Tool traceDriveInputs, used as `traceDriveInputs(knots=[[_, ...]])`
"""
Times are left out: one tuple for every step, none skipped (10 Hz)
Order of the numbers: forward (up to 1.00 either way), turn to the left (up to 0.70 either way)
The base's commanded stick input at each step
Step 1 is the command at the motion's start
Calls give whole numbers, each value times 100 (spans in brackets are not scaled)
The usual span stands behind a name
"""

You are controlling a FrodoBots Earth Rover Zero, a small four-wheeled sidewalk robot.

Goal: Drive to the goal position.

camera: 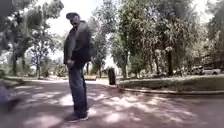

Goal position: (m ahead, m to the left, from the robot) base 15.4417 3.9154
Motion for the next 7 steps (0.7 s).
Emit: traceDriveInputs(knots=[[55,55],[52,13],[46,0],[38,0],[19,0],[0,0],[-21,0]])
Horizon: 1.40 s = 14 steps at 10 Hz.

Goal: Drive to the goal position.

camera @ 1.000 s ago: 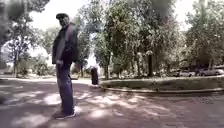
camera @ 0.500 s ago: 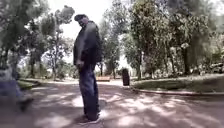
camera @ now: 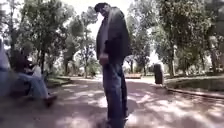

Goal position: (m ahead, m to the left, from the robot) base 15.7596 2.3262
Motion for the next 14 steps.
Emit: traceDriveInputs(knots=[[-67,0],[-70,0],[-70,0],[-70,0],[-70,0],[-70,0],[-70,0],[-70,0],[-70,0],[-70,0],[-70,0],[-46,0],[0,0],[0,0]])
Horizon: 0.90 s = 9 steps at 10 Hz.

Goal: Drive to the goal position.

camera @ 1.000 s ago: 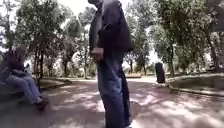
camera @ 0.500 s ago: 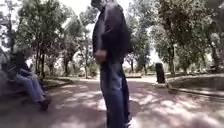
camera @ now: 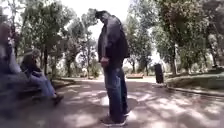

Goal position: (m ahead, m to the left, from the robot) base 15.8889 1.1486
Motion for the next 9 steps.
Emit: traceDriveInputs(knots=[[0,0],[0,0],[0,0],[0,0],[0,0],[0,0],[0,0],[0,-70],[0,-70]])
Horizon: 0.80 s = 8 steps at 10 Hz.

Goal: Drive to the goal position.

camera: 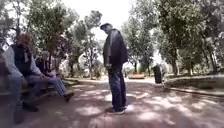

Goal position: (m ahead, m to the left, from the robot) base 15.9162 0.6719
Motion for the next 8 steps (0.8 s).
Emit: traceDriveInputs(knots=[[0,-70],[0,-70],[0,-70],[0,-70],[0,-70],[0,-70],[0,-70],[0,-70]])
